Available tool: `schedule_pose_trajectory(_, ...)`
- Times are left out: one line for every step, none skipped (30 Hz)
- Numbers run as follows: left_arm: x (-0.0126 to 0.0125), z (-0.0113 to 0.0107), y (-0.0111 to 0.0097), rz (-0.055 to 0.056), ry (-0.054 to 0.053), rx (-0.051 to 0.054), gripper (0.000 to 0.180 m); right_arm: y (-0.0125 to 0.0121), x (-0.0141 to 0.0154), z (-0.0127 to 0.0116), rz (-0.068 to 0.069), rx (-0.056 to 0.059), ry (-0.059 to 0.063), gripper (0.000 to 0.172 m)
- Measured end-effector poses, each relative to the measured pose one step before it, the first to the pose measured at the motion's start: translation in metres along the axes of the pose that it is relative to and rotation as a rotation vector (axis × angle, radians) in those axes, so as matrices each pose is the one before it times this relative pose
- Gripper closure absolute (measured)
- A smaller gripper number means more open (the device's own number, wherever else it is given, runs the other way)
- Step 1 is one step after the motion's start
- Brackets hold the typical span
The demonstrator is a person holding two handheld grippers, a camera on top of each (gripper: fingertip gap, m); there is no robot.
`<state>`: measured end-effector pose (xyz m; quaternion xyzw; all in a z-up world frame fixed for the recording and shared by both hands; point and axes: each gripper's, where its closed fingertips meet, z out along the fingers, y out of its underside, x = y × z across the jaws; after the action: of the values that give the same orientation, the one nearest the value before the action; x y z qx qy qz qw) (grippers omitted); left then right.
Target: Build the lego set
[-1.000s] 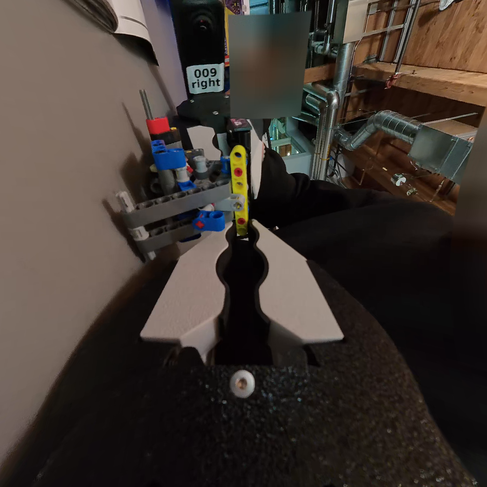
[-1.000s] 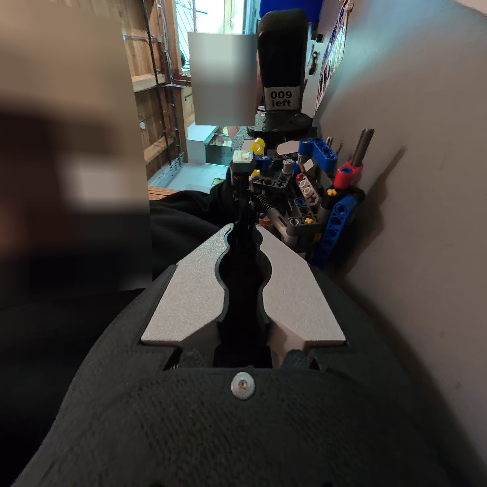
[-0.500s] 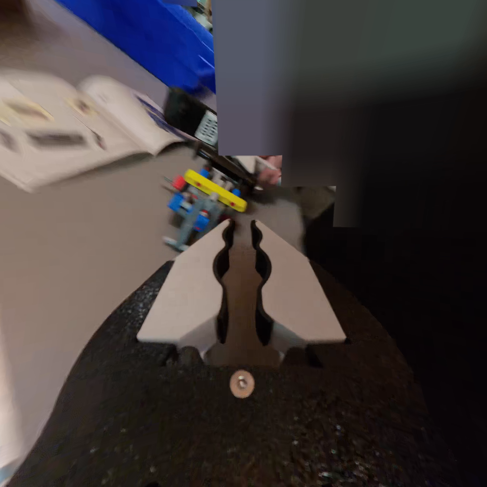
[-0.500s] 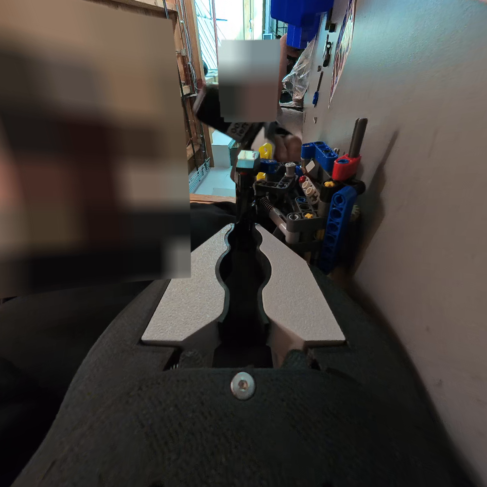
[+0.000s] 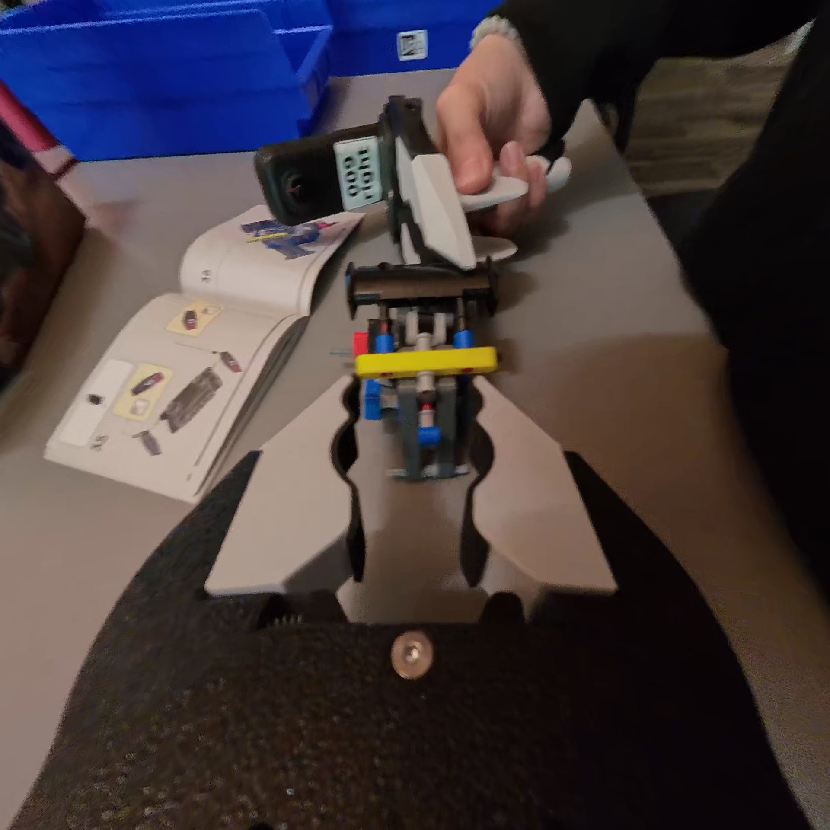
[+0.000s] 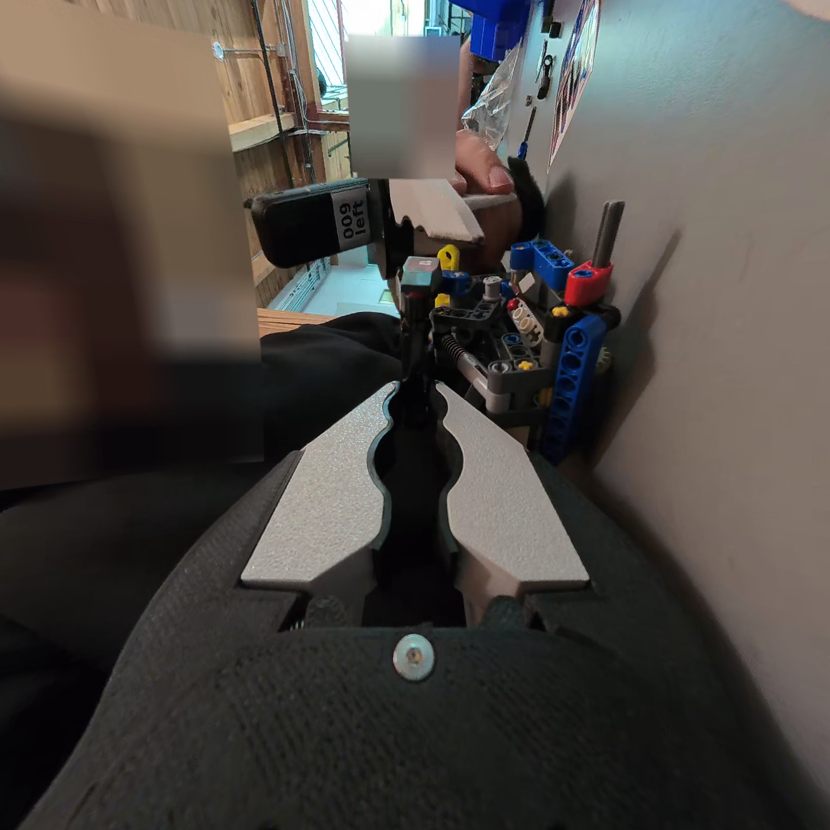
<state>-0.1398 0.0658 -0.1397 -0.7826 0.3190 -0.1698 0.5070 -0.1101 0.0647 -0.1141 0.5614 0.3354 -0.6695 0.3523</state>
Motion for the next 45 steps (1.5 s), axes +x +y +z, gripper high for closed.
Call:
schedule_pose_trajectory(-0.00159,-0.00106,0.00067,0.0228,-0.0164,0.0006,0.141,0.00045,-0.00045,-0.0006,-0.0058,-0.001,0.0032,0.163)
schedule_pose_trajectory(-0.00001,-0.00162,-0.00045,0.0082,-0.0056,0.007,0.143,0.0009,0.00022,-0.0002,-0.0021,-0.0035,0.005,0.163)
schedule_pose_trajectory(-0.00042,-0.00179,-0.00182,0.0006,-0.0107,0.0162,0.148,0.0002,0.00021,0.00001,0.0001,0.0012,0.004,0.163)
schedule_pose_trajectory(-0.00014,-0.00114,-0.00191,0.0038,-0.0078,0.0138,0.155,-0.00088,0.00033,-0.00002,-0.0004,0.006,0.0025,0.163)
schedule_pose_trajectory(-0.00149,-0.00051,-0.0004,-0.0018,-0.0146,0.0031,0.155,-0.00102,-0.00017,-0.00004,-0.0014,0.0054,-0.0017,0.163)
schedule_pose_trajectory(-0.00201,0.00017,0.00193,-0.0162,-0.0119,-0.0126,0.152,-0.00041,-0.00016,0.00017,0.0012,-0.0017,-0.0011,0.163)
schedule_pose_trajectory(0.00113,-0.00001,0.0014,-0.0208,0.0106,-0.0103,0.155,-0.00002,0.00005,0.00026,-0.0027,-0.004,0.0033,0.163)
schedule_pose_trajectory(0.00286,-0.00001,-0.0012,-0.0113,0.0183,0.0061,0.16,-0.00019,0.00017,0.00037,-0.0008,-0.0035,0.0064,0.163)
schedule_pose_trajectory(0.0005,0.00022,-0.0003,0.0062,-0.0015,0.0011,0.16,0.00053,0.00026,0.00048,-0.0043,-0.0085,0.0071,0.163)
schedule_pose_trajectory(0.00012,0.00024,0.00001,0.0166,-0.0043,-0.0004,0.16,0.00037,0.00043,0.0002,-0.0041,-0.0081,0.0093,0.163)
schedule_pose_trajectory(-0.00027,0.00004,-0.00009,0.0128,-0.0032,0.0007,0.16,0.00037,0.00055,-0.00005,-0.006,-0.0077,0.0103,0.163)
schedule_pose_trajectory(-0.00066,-0.00007,0.00011,-0.0031,-0.0022,-0.0001,0.16,-0.00077,0.00025,-0.00019,-0.0063,0.0006,0.0092,0.163)
schedule_pose_trajectory(-0.00119,-0.0002,0.00019,-0.0102,-0.0018,-0.0004,0.16,-0.00237,0.00032,-0.00047,-0.0076,0.0122,0.0104,0.163)
schedule_pose_trajectory(-0.00016,-0.00045,-0.00004,-0.0028,0.004,0.0019,0.16,-0.0038,0.00028,-0.0011,-0.0053,0.0228,0.0134,0.162)
schedule_pose_trajectory(-0.0002,-0.00054,-0.00051,0.0032,-0.0002,0.0048,0.16,-0.00422,0.00021,-0.00153,-0.0088,0.0248,0.0146,0.158)
schedule_pose_trajectory(-0.00062,-0.00033,-0.0004,0.0064,-0.0054,0.0034,0.16,-0.00233,-0.00118,-0.00145,-0.0126,0.012,0.0066,0.153)
schedule_pose_trajectory(-0.00063,-0.00012,-0.00005,0.0035,-0.0047,0.0007,0.16,-0.0008,0.00112,-0.00128,-0.0131,0.0029,0.0232,0.154)
schedule_pose_trajectory(-0.00049,-0.00021,-0.00049,0.0001,-0.002,0.0034,0.159,-0.00014,0.00262,-0.00097,-0.0244,0.0004,0.0355,0.157)
schedule_pose_trajectory(0.00001,-0.00048,-0.00084,0.0025,0.0026,0.0067,0.159,-0.00028,0.00022,-0.00028,-0.0233,0.0025,0.0175,0.158)
schedule_pose_trajectory(0.00044,-0.00025,-0.00082,0.0053,0.0048,0.0063,0.159,-0.00097,-0.00184,-0.0003,-0.0037,0.0069,-0.0014,0.16)
schedule_pose_trajectory(-0.00088,0.00018,-0.0002,0.0042,-0.0027,0.0013,0.159,-0.00116,-0.00021,0.00001,0.0021,0.0076,0.0037,0.161)
schedule_pose_trajectory(-0.00068,0.00051,0.00023,0.0037,0.0001,-0.0025,0.159,-0.00087,0.00014,-0.00012,-0.0045,0.0049,0.0028,0.16)
schedule_pose_trajectory(-0.00011,0.00059,0.00088,0.0019,0.0049,-0.0065,0.159,-0.00006,0.00016,0.0,-0.0006,-0.0014,-0.0009,0.162)
schedule_pose_trajectory(0.00003,0.00052,0.00073,0.0051,0.0056,-0.0052,0.16,0.00096,-0.00086,0.00066,0.0032,-0.0091,-0.0084,0.163)
schedule_pose_trajectory(-0.00098,-0.00051,-0.0003,0.0133,-0.0045,0.0039,0.16,0.00054,-0.00106,0.00076,0.0029,-0.0081,-0.0088,0.164)
schedule_pose_trajectory(-0.0011,-0.00064,-0.00001,0.0193,-0.0076,0.0036,0.16,-0.00104,-0.00071,0.0009,-0.0014,0.0046,-0.0026,0.164)
schedule_pose_trajectory(0.0002,-0.00077,-0.00064,0.0152,0.0026,0.0074,0.16,0.00208,-0.00172,0.00141,0.0032,-0.016,-0.0107,0.165)
schedule_pose_trajectory(0.00121,-0.00067,-0.00035,0.0081,0.0137,0.0049,0.161,0.00349,-0.00165,0.00197,-0.0019,-0.0252,-0.0143,0.166)
schedule_pose_trajectory(-0.0002,-0.00053,0.00004,0.0014,0.0077,0.0025,0.161,-0.00011,-0.00117,0.00125,0.0059,-0.0004,-0.013,0.166)
schedule_pose_trajectory(-0.00025,-0.00006,-0.00004,-0.0051,0.0106,0.0009,0.161,-0.00065,-0.00044,0.00027,0.0105,-0.0019,-0.0129,0.167)
schedule_pose_trajectory(0.00015,0.00025,-0.00001,0.0029,0.0145,0.0017,0.161,0.00065,0.00003,-0.00004,0.0035,-0.0131,-0.0142,0.167)
schedule_pose_trajectory(-0.00007,0.00038,-0.00015,0.012,0.0114,0.0022,0.161,0.00083,0.00017,-0.00004,0.0028,-0.0148,-0.0166,0.167)
schedule_pose_trajectory(-0.00074,0.00036,0.00009,0.0021,0.0092,0.0007,0.161,-0.00079,-0.00027,-0.00035,0.0101,-0.0024,-0.0206,0.167)
schedule_pose_trajectory(-0.00088,0.0003,0.00016,-0.0083,0.0098,-0.0003,0.161,-0.00132,-0.00014,-0.00039,0.009,0.0,-0.0209,0.167)
schedule_pose_trajectory(-0.00045,0.00027,-0.00001,-0.0039,0.0101,0.0001,0.161,-0.00042,0.00028,-0.00036,0.0072,-0.0054,-0.0195,0.168)
schedule_pose_trajectory(0.00038,0.00023,0.0003,0.0037,0.0115,-0.0013,0.161,0.00133,0.00113,-0.0002,0.0069,-0.0161,-0.0149,0.168)
schedule_pose_trajectory(0.00042,0.0004,0.00042,0.0053,0.0095,-0.0016,0.161,0.00148,0.00198,-0.00037,0.0087,-0.0133,-0.0063,0.167)
schedule_pose_trajectory(0.00042,0.00006,-0.00005,0.0031,0.0076,0.0008,0.161,0.00079,-0.00047,0.00041,0.0046,-0.0092,-0.0127,0.168)
schedule_pose_trajectory(0.0005,-0.00006,-0.00008,0.0045,0.0058,0.001,0.161,0.00078,-0.00022,0.0006,-0.0034,-0.0163,0.0008,0.168)
schedule_pose_trajectory(0.00034,0.00002,-0.00003,0.0066,0.0032,0.0006,0.161,0.00059,0.00047,0.0003,-0.0111,-0.0185,0.0124,0.168)
schedule_pose_trajectory(0.00033,0.00021,0.00003,0.0071,0.0018,0.0,0.161,0.00066,0.00042,0.00019,-0.0114,-0.0168,0.0125,0.168)
schedule_pose_trajectory(0.00038,0.00044,-0.00017,0.0061,0.0019,0.0,0.161,0.00089,0.00024,0.00001,-0.0118,-0.0144,0.0083,0.168)
schedule_pose_trajectory(-0.00011,0.00025,-0.00004,0.0034,-0.0006,0.0001,0.161,0.00016,0.00012,-0.00009,-0.0087,-0.0068,0.0062,0.168)
schedule_pose_trajectory(-0.00048,0.00005,0.00012,-0.0028,-0.0038,-0.0011,0.161,-0.00073,0.00024,-0.00042,-0.0015,0.0013,0.0079,0.168)
schedule_pose_trajectory(-0.00111,-0.00017,0.00043,-0.0108,-0.0094,-0.0023,0.161,-0.00159,0.00066,-0.00076,-0.0047,0.0097,0.0146,0.167)
